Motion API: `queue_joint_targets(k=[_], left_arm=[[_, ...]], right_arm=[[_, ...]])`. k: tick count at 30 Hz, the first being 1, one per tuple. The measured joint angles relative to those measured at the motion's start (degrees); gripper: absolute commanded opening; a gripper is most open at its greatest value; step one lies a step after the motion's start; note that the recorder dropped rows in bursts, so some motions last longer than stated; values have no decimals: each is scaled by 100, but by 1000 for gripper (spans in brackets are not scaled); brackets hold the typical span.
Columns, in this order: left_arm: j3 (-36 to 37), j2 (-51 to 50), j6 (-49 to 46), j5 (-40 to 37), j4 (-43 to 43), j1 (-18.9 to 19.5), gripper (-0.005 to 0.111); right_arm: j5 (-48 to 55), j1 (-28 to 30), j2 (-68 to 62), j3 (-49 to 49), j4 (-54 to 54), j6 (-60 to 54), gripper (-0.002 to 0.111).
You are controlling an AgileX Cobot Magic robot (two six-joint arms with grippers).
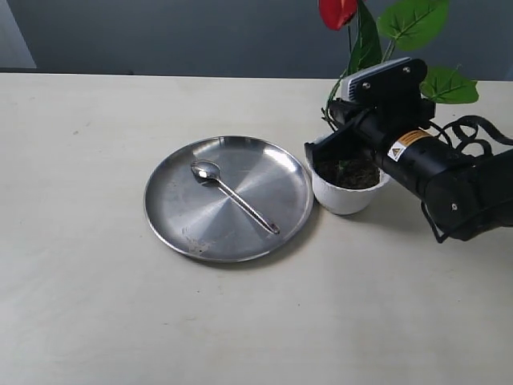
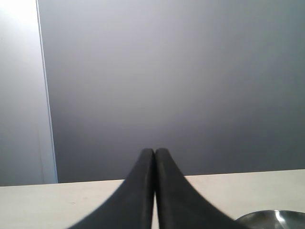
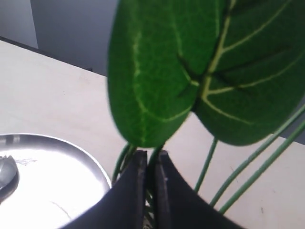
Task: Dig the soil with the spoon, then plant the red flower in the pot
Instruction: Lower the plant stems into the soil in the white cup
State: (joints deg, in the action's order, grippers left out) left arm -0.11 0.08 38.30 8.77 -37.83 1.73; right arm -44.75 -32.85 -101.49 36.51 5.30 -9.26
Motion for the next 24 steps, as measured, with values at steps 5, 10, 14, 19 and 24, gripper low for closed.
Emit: queue_joint_targets(k=[5, 10, 14, 19, 24], left_arm=[[0, 0, 0, 0, 0, 0, 0], [0, 0, 0, 0, 0, 0, 0], [0, 0, 0, 0, 0, 0, 0], [0, 0, 0, 0, 0, 0, 0], [0, 0, 0, 0, 0, 0, 0]], right_arm=[[239, 0, 123, 0, -44, 0, -1], [373, -59, 136, 0, -74, 15, 5], [540, -165, 136, -11, -84, 15, 25], [985, -215, 111, -59, -99, 15, 30], [1413, -215, 194, -59, -70, 24, 30]])
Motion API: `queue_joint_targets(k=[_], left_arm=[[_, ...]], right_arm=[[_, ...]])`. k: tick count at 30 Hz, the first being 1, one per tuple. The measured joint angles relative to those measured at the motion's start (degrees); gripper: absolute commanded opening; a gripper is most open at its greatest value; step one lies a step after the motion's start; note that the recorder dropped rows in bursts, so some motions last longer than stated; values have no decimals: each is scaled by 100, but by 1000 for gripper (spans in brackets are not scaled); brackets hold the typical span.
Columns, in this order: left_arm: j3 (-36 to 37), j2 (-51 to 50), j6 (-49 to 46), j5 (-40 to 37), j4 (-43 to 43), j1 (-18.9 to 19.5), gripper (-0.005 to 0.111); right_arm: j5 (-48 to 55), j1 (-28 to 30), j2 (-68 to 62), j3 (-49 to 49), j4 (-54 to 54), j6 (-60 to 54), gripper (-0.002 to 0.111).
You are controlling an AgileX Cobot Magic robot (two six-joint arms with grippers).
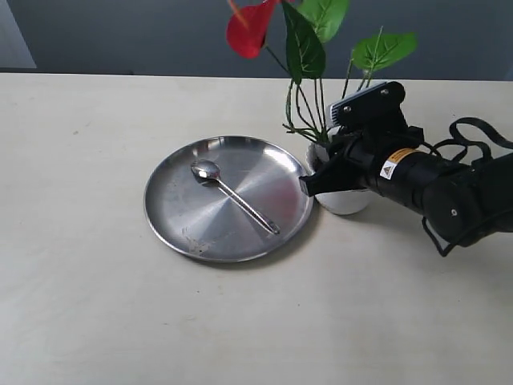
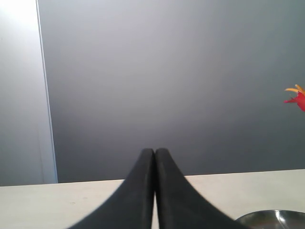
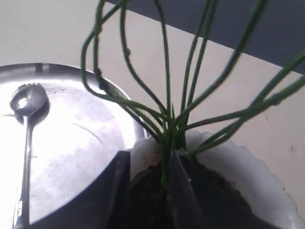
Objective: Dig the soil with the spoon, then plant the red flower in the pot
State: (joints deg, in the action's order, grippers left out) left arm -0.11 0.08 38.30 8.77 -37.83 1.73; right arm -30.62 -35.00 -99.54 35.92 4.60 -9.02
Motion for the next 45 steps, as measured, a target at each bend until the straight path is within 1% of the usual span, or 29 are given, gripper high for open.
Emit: queue_joint_targets(k=[5, 11, 17, 25, 30, 32, 34, 35, 37, 40, 41, 45], left_arm=[[0, 0, 0, 0, 0, 0, 0], [0, 0, 0, 0, 0, 0, 0], [0, 0, 0, 0, 0, 0, 0], [0, 0, 0, 0, 0, 0, 0], [0, 0, 0, 0, 0, 0, 0], [0, 0, 0, 0, 0, 0, 0], [0, 0, 0, 0, 0, 0, 0], [0, 0, 0, 0, 0, 0, 0], [0, 0, 0, 0, 0, 0, 0], [0, 0, 0, 0, 0, 0, 0], [0, 0, 0, 0, 0, 0, 0], [0, 0, 0, 0, 0, 0, 0]], right_arm=[[346, 0, 282, 0, 0, 0, 30], [1095, 0, 860, -54, 0, 0, 30], [1153, 0, 1412, -373, 0, 28, 30], [1169, -17, 1640, -583, 0, 222, 30], [1661, -17, 1905, -612, 0, 363, 29], [1891, -17, 2163, -702, 0, 417, 23], [2096, -17, 2538, -813, 58, 438, 10], [2232, -17, 2761, -875, 129, 436, 0], [2702, -17, 3456, -989, 468, 476, 0], [3812, -17, 4675, -1001, 1215, 499, 0], [4053, -17, 4902, -1009, 1316, 499, 0], [5563, -17, 6075, -1009, 1972, 512, 0]])
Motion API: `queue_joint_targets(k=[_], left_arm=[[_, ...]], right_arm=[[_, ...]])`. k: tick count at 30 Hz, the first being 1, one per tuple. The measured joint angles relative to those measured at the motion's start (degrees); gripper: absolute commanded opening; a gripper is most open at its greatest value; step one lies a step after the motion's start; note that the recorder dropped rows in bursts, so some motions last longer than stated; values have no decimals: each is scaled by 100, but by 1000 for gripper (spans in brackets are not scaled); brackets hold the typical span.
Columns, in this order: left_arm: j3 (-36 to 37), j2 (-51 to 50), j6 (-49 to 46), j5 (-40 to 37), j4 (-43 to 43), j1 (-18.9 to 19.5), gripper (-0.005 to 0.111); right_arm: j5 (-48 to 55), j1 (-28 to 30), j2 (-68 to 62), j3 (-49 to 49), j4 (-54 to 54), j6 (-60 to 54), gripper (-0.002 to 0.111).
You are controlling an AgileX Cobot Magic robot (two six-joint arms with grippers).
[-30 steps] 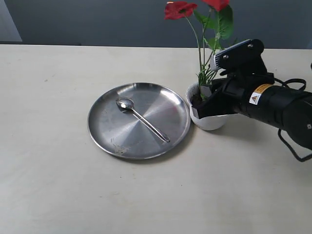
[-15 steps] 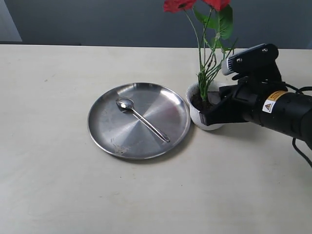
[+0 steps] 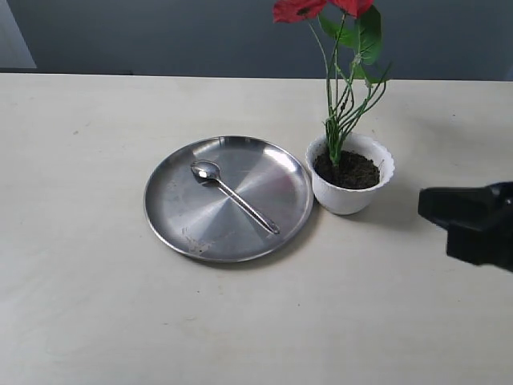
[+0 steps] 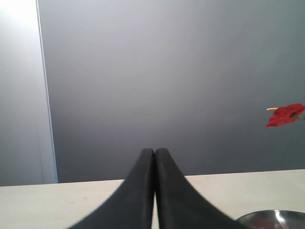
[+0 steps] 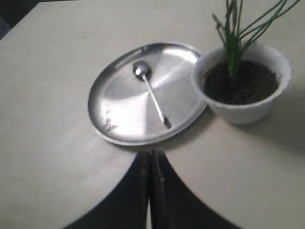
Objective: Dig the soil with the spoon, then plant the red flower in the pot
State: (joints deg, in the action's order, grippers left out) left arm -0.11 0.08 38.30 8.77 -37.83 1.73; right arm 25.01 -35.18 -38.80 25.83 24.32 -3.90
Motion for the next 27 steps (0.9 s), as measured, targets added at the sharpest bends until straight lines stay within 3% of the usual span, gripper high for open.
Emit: queue_joint_targets(k=[4, 16, 27], left_arm=[[0, 0, 0, 0, 0, 0, 0], [0, 0, 0, 0, 0, 0, 0], [0, 0, 0, 0, 0, 0, 0]], right_arm=[[1289, 0, 651, 0, 278, 13, 0], [1409, 65, 1395, -36, 86, 13, 0], [825, 2028, 2793, -36, 24, -780, 0]])
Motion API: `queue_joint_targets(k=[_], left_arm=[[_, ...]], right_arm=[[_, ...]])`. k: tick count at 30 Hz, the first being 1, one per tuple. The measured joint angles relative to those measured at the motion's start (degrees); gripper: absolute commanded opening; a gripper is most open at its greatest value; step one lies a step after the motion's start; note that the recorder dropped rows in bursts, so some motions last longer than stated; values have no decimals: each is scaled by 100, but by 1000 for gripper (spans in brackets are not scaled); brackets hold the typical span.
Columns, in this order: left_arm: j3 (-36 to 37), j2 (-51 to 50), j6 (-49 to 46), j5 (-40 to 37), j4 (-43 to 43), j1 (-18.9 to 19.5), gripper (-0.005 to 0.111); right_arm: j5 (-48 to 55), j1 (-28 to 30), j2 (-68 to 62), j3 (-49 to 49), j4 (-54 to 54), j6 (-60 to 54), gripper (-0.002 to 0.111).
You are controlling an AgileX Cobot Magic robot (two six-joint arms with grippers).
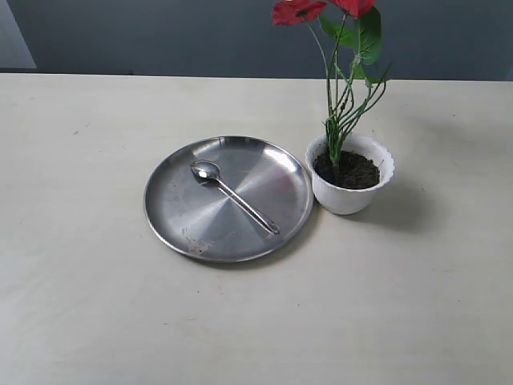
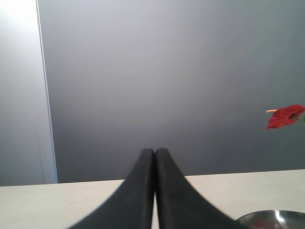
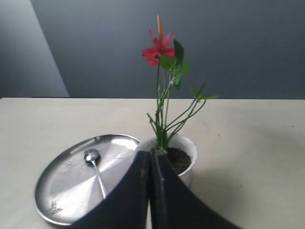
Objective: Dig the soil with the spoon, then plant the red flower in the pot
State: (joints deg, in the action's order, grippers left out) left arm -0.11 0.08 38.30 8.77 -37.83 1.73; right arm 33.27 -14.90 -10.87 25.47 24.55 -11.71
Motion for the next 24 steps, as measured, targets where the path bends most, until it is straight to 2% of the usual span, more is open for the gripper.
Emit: queue_joint_targets(k=[6, 12, 16, 20, 24], left_arm=[[0, 0, 0, 0, 0, 0, 0], [0, 0, 0, 0, 0, 0, 0], [0, 0, 0, 0, 0, 0, 0], [0, 0, 0, 0, 0, 0, 0], [0, 0, 0, 0, 0, 0, 0]], right_arm=[[-80, 187, 14, -155, -2, -140, 0], [-589, 201, 344, -954, -7, -87, 0], [-759, 201, 920, -1386, -796, 626, 0], [-1003, 201, 1051, -1838, -1825, 1836, 0], [-1523, 201, 1051, -2192, -2133, 2277, 0]])
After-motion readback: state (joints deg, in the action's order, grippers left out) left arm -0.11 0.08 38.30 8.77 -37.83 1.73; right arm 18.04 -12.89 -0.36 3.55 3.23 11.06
